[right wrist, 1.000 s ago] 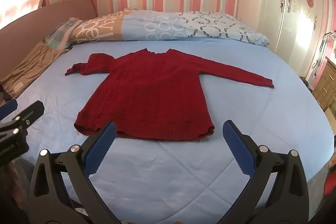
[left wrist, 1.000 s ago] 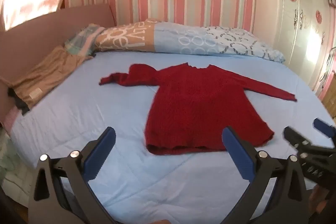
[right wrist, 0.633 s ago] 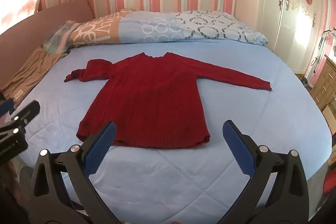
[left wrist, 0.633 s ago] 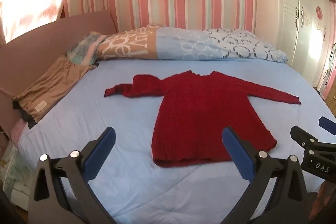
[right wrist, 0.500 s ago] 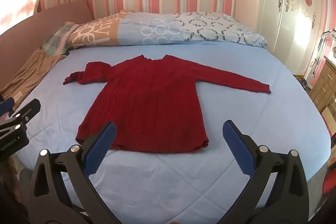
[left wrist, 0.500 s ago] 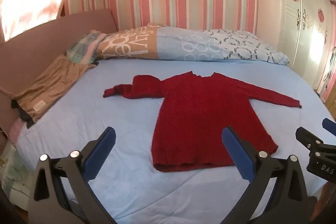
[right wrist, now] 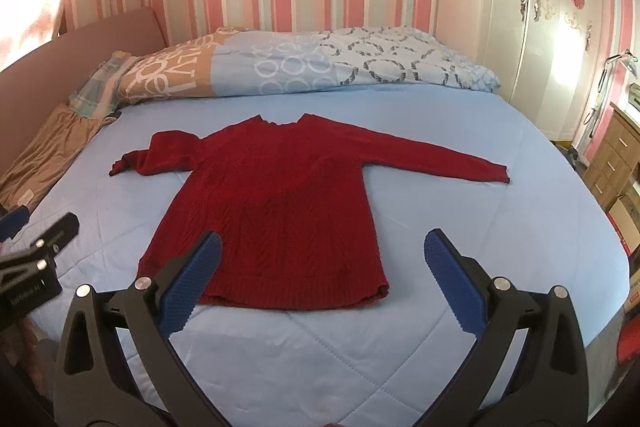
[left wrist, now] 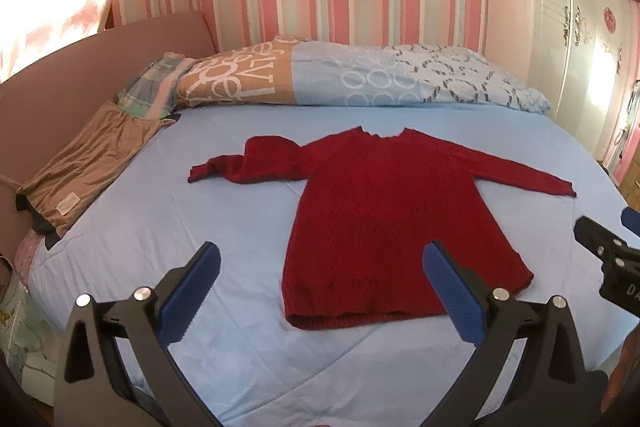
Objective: Fold small clothes
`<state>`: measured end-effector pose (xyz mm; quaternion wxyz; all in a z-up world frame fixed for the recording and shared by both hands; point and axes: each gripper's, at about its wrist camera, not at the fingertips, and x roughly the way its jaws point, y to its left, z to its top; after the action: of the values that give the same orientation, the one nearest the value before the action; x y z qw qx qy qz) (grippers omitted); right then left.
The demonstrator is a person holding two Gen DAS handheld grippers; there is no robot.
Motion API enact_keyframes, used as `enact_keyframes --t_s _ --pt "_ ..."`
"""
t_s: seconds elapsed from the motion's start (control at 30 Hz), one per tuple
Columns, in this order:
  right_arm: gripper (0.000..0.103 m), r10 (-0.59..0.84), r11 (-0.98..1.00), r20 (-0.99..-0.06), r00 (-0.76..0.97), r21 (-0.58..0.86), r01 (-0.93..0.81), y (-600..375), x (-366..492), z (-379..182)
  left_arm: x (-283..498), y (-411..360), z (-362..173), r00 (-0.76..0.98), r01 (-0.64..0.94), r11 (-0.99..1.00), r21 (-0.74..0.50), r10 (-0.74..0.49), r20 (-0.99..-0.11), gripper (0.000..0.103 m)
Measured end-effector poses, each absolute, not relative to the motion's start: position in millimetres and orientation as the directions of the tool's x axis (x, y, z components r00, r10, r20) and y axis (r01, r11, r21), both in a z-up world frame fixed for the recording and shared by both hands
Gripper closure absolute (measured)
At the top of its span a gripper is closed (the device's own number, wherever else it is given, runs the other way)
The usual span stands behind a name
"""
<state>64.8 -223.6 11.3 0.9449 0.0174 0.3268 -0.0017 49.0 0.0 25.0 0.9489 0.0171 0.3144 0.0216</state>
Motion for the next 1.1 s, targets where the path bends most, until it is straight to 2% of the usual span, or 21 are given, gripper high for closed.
enact_keyframes --t_s 0.6,1.1 --pt "0.003 0.069 0.995 -0.615 0.785 0.105 -0.005 -223 64 3 52 -4 24 0.795 0.005 1.000 -0.018 -0.015 -0.606 0.001" --pt "0.003 0.061 0.994 -0.596 0.801 0.105 0.003 -232 59 10 53 -6 26 0.818 -0.048 0.999 -0.019 0.028 -0.575 0.001"
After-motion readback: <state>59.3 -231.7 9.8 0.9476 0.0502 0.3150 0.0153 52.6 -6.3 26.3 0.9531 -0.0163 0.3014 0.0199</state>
